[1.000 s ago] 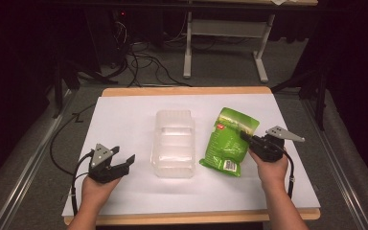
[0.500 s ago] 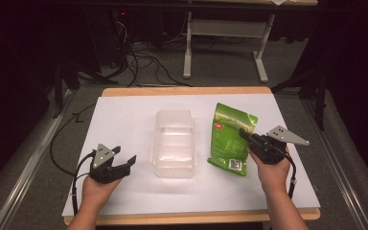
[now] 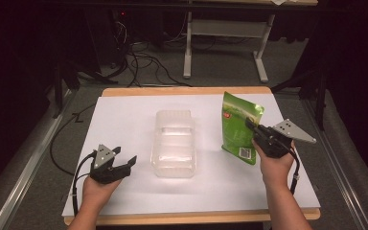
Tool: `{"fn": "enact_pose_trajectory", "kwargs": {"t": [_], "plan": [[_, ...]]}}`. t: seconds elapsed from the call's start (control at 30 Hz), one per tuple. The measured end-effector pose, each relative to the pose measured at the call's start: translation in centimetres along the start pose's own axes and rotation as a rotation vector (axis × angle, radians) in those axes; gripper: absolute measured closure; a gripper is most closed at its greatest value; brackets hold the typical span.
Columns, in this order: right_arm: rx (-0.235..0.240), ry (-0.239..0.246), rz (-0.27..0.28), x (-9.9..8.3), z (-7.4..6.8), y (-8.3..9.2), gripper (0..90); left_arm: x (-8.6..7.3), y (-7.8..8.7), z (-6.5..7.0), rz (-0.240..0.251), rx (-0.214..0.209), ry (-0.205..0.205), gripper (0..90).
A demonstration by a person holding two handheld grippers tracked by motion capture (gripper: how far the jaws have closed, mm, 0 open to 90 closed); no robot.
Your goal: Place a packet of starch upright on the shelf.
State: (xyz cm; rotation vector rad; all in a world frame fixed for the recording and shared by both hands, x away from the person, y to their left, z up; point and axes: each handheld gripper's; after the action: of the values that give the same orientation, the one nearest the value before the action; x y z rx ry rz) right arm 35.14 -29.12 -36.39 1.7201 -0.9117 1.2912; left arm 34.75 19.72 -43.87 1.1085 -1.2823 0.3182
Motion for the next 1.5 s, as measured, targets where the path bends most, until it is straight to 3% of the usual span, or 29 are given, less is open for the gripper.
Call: {"fn": "enact_pose_trajectory", "kwargs": {"t": [0.1,0.23,0.47,0.5,0.6,0.73,0.93,0.97,1.07,1.1,1.13,1.17,1.5], "plan": [[-0.015,0.000,0.030,0.0,0.2,-0.2,89.5,0.0,0.0,0.0,-0.002,-0.002,-0.001,30.7],[-0.032,0.029,-0.043,-1.4,0.2,-0.8,89.3,0.0,-0.1,-0.1,0.003,-0.003,-0.001,30.7],[0.004,0.041,-0.084,-2.4,-0.1,0.9,84.7,0.1,0.2,-0.2,0.014,-0.010,0.002,30.7],[0.013,0.025,-0.101,-2.5,0.0,0.9,78.6,0.1,0.2,-0.1,0.016,-0.011,0.005,30.7],[0.017,0.005,-0.125,-2.8,0.1,0.5,74.7,0.1,0.2,-0.1,0.021,-0.013,0.007,30.7],[-0.009,0.036,-0.180,-3.3,0.0,0.1,73.3,0.1,0.2,-0.1,0.019,-0.018,0.002,30.7],[-0.013,0.007,-0.206,-3.9,0.8,0.9,69.2,0.1,0.2,0.0,0.016,-0.020,0.001,30.7],[-0.014,0.003,-0.231,-4.3,1.1,1.1,69.5,0.1,0.1,0.0,0.017,-0.020,0.002,30.7],[-0.020,-0.014,-0.240,-4.5,1.5,1.1,72.1,0.1,0.1,0.1,0.017,-0.022,0.000,30.7],[-0.026,-0.033,-0.240,-4.5,1.6,1.1,80.6,0.2,0.1,0.1,0.018,-0.023,-0.002,30.7],[-0.026,-0.033,-0.240,-4.5,1.6,1.1,80.6,0.2,0.1,0.1,0.018,-0.023,-0.002,30.7],[-0.014,-0.039,-0.253,-4.4,1.7,1.1,89.2,0.2,0.1,0.2,0.017,-0.026,0.000,30.7],[0.003,-0.016,-0.218,-3.7,1.5,1.4,90.0,0.1,0.1,0.1,0.018,-0.026,-0.001,30.7]]}}
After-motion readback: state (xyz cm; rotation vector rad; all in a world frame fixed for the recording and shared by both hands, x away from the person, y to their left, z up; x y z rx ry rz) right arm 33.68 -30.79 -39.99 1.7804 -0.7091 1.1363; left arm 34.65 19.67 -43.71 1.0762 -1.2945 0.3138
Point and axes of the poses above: each handheld gripper's, and its own axes: y roughly backward along the jaws, x roughly out of its top, z roughly to its right, and after that the axes turned 7 degrees about -y, right-handed
